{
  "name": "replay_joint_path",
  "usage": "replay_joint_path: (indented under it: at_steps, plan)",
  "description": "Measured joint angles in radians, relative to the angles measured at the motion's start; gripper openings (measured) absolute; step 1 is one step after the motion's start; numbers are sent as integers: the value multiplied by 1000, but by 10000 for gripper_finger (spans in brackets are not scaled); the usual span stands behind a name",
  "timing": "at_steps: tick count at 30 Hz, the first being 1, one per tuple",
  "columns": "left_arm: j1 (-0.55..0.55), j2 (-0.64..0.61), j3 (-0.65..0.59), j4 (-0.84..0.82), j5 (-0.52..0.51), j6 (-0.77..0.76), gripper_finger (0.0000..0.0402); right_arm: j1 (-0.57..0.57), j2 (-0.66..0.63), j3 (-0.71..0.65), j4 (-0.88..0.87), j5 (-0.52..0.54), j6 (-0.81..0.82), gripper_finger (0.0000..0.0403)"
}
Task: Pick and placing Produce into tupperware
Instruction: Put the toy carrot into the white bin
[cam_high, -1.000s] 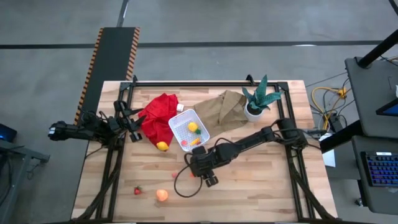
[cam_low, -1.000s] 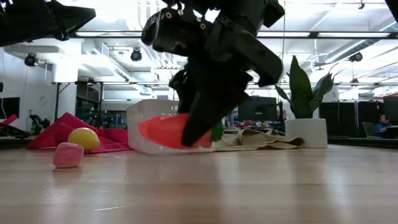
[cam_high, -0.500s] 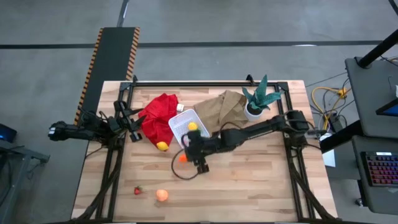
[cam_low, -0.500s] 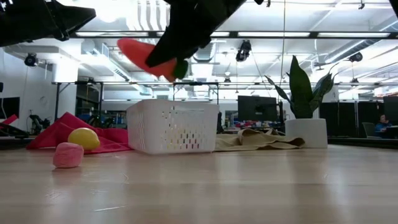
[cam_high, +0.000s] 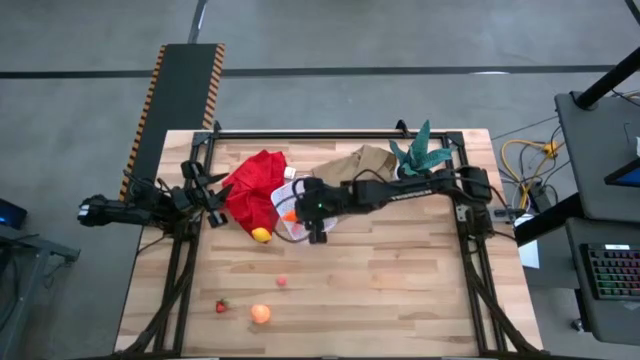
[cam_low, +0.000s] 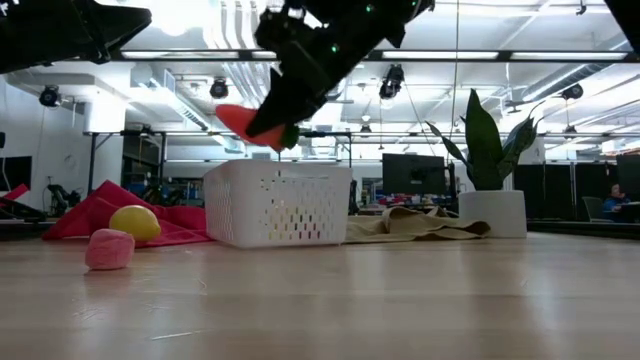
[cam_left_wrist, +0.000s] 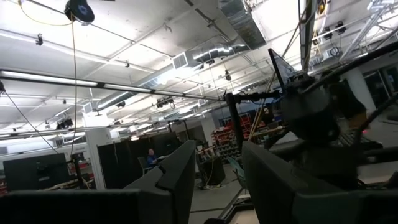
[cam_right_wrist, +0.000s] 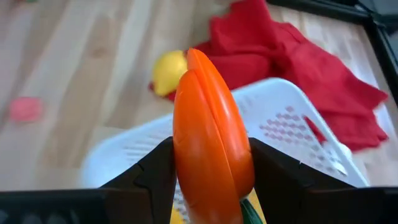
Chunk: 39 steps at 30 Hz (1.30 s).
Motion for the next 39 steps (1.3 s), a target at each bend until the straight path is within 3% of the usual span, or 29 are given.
replay_joint_path:
  at_steps: [23, 39]
  plan:
    - [0, 0, 0, -1, 0, 0, 118, -12, 66, -2, -204, -1, 29, 173]
    - [0, 0, 0, 0, 0, 0, 118, -9, 65, 37, -217, -5, 39, 234]
